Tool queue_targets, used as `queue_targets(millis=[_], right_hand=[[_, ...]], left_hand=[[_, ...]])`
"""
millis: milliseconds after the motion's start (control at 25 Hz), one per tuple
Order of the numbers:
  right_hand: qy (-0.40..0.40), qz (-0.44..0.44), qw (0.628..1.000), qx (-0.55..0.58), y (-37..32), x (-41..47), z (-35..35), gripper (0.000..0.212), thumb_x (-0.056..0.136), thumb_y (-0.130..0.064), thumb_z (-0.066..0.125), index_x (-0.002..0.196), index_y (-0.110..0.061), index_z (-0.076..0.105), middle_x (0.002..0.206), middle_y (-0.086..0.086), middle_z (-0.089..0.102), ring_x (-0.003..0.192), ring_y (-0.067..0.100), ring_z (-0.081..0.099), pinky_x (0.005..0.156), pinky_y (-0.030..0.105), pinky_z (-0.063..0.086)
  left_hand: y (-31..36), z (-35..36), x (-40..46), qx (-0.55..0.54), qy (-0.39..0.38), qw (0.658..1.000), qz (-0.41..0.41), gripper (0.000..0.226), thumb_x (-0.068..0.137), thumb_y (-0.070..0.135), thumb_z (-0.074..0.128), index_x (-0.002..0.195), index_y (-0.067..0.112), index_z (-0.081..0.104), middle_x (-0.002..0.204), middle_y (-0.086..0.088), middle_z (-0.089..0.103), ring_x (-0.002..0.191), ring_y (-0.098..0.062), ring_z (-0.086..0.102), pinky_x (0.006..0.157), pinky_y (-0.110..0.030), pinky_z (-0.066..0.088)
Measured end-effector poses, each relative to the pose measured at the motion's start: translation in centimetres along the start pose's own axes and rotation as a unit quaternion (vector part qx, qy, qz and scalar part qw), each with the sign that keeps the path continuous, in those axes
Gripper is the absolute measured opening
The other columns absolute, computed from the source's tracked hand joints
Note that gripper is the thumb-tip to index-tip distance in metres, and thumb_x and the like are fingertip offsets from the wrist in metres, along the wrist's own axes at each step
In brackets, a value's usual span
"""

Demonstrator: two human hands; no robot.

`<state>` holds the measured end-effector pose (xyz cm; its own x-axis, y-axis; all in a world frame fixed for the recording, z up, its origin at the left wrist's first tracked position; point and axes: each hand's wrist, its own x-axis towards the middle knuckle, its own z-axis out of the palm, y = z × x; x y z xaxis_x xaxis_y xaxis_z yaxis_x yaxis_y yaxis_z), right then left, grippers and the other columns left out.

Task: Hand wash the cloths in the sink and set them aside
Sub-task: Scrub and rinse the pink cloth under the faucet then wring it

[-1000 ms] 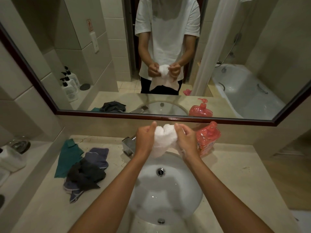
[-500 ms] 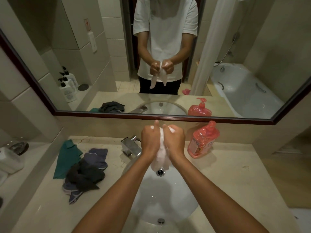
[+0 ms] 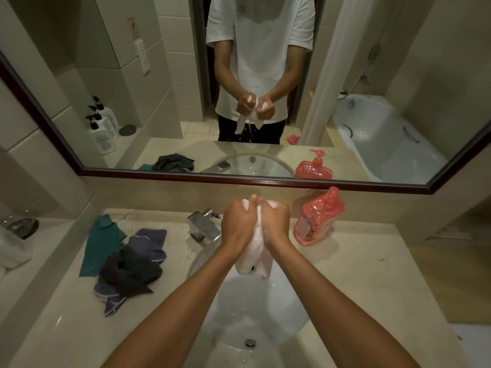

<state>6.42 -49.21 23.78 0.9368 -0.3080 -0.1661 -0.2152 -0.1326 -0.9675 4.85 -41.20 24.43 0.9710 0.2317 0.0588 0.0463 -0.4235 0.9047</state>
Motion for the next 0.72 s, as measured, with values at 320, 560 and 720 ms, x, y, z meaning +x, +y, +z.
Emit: queue_targets(millis=[320,560,720], right_hand=[[-0.010,-0.022,0.999,0.023,0.8,-1.6,0.2,0.046,0.094,-0.016,0.059,0.053,-0.021,0.040,0.052,0.000,0.041,0.054,0.016,0.039,0.055,0.031,0.032],[0.017,0.030,0.999,0.041,-0.8,1.7,0.5,0.039,0.093,-0.015,0.059,0.057,-0.015,0.044,0.059,0.008,0.044,0.061,0.020,0.041,0.061,0.034,0.034],[-0.011,0.009,0.995,0.097,1.4,-0.9,1.1,0.051,0.093,-0.016,0.060,0.047,-0.026,0.040,0.050,-0.007,0.040,0.054,0.014,0.038,0.056,0.030,0.032]], left_hand=[[-0.5,0.0,2.2,-0.032,0.034,0.996,-0.077,0.055,0.105,0.033,0.046,0.054,0.015,0.046,0.062,-0.012,0.060,0.067,-0.034,0.061,0.064,-0.040,0.046],[-0.5,0.9,0.8,-0.047,0.031,0.997,-0.049,0.058,0.100,0.038,0.048,0.047,0.016,0.038,0.042,0.000,0.040,0.047,-0.019,0.041,0.056,-0.033,0.033],[-0.7,-0.1,2.7,-0.061,0.074,0.992,-0.086,0.057,0.105,0.031,0.046,0.052,0.016,0.037,0.053,-0.003,0.043,0.056,-0.024,0.041,0.060,-0.036,0.035]])
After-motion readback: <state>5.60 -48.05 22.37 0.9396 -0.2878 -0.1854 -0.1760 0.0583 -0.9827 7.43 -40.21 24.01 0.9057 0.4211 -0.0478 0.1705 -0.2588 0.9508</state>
